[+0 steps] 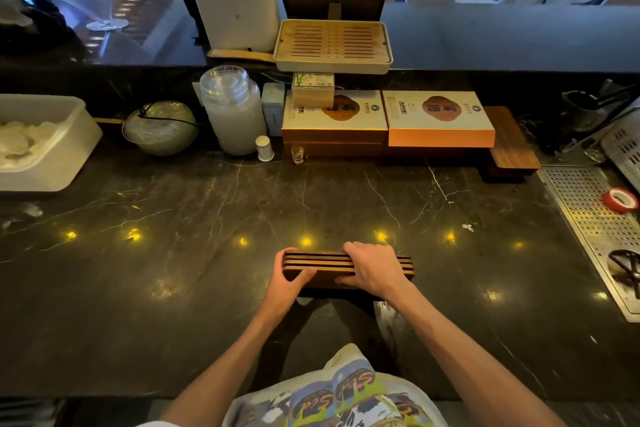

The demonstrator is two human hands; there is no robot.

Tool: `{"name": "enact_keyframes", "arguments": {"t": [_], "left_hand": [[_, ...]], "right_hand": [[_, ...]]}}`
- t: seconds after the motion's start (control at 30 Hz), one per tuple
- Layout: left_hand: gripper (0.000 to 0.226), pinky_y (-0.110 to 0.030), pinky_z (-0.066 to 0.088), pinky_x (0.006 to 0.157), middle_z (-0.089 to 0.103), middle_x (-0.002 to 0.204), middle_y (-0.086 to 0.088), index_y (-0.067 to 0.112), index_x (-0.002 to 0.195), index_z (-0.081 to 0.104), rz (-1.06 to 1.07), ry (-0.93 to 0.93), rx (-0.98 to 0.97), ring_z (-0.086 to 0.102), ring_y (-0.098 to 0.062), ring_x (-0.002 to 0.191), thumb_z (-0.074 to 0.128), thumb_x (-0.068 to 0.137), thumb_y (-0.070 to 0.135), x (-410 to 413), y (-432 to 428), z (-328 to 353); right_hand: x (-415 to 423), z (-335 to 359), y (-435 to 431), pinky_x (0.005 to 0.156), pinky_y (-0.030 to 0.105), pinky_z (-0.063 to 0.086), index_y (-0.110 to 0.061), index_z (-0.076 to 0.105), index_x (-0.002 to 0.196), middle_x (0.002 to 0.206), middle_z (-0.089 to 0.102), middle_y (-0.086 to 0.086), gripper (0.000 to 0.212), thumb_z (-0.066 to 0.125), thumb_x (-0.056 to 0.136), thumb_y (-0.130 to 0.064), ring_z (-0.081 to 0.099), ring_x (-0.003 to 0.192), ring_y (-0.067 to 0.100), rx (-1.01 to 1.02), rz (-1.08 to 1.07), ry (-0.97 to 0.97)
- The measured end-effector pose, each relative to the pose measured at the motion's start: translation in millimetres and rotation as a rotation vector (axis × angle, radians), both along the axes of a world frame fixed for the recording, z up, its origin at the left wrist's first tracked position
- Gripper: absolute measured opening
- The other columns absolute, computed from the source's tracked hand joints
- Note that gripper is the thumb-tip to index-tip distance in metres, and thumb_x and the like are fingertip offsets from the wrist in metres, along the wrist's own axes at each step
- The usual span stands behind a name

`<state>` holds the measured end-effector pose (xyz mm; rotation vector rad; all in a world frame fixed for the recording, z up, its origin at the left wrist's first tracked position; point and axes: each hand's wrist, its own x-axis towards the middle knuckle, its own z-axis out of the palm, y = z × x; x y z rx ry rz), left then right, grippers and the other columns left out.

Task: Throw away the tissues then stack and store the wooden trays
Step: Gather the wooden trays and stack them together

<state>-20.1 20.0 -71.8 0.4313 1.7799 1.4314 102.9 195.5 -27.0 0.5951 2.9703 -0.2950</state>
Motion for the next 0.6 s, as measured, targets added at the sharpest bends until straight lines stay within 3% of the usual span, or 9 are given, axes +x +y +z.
{"name": "enact_keyframes", "arguments": {"t": [0.1,0.23,0.3,0.37,0.43,0.5,0.6], "left_hand": [[0.089,-0.022,0.046,0.09,0.051,0.124,0.013,0.031,0.144,0.025,0.045,-0.054,-0.054,0.053,-0.007,0.114,0.08,0.073,0.035,7,-1,-5],[0.113,-0.043,0.041,0.108,0.042,0.139,0.003,0.046,0.148,0.006,0.164,-0.193,0.0,0.047,-0.017,0.126,0.084,0.066,0.04,25,1,2],[0.112,-0.047,0.049,0.101,0.048,0.142,0.001,0.048,0.148,0.011,0.199,-0.349,0.067,0.055,-0.02,0.123,0.084,0.063,0.049,43,5,11],[0.107,-0.041,0.058,0.089,0.058,0.133,0.003,0.04,0.147,0.026,0.207,-0.42,0.051,0.065,-0.018,0.112,0.082,0.058,0.063,61,11,20],[0.105,-0.039,0.057,0.09,0.065,0.125,0.002,0.031,0.141,0.041,0.183,-0.385,-0.012,0.068,-0.017,0.107,0.077,0.053,0.074,72,14,32],[0.103,-0.042,0.054,0.098,0.065,0.125,-0.001,0.027,0.14,0.044,0.197,-0.351,-0.07,0.066,-0.018,0.111,0.074,0.054,0.076,72,13,45],[0.094,-0.045,0.052,0.1,0.066,0.126,-0.006,0.022,0.139,0.047,0.206,-0.369,-0.08,0.066,-0.022,0.112,0.075,0.063,0.068,65,-3,63]], "right_hand": [[1,7,-2,0.079,0.033,0.052,-0.026,0.056,0.109,0.107,0.069,-0.007,0.049,0.063,0.079,-0.063,0.067,0.097,0.016,-0.019,-0.025,0.001],[20,16,-11,0.084,0.03,0.052,-0.031,0.057,0.11,0.103,0.066,-0.013,0.054,0.062,0.075,-0.071,0.065,0.093,0.008,-0.281,-0.261,0.063],[31,20,-19,0.087,0.034,0.053,-0.031,0.056,0.114,0.105,0.065,-0.012,0.064,0.065,0.068,-0.075,0.064,0.094,0.009,-0.553,-0.44,0.133],[35,22,-30,0.086,0.035,0.057,-0.025,0.057,0.12,0.11,0.068,-0.007,0.074,0.075,0.063,-0.068,0.067,0.095,0.011,-0.974,-0.635,0.27],[35,23,-38,0.069,0.022,0.059,-0.018,0.059,0.12,0.101,0.071,-0.005,0.068,0.079,0.067,-0.055,0.072,0.083,0.006,-1.241,-0.791,0.418],[32,28,-43,0.061,0.016,0.054,-0.017,0.056,0.122,0.101,0.069,-0.006,0.06,0.077,0.075,-0.048,0.07,0.081,0.004,-1.312,-0.781,0.403],[36,35,-55,0.092,0.032,0.052,-0.025,0.038,0.134,0.138,0.053,0.004,0.065,0.065,0.083,-0.055,0.058,0.113,0.013,-1.229,-0.62,0.299]]}}
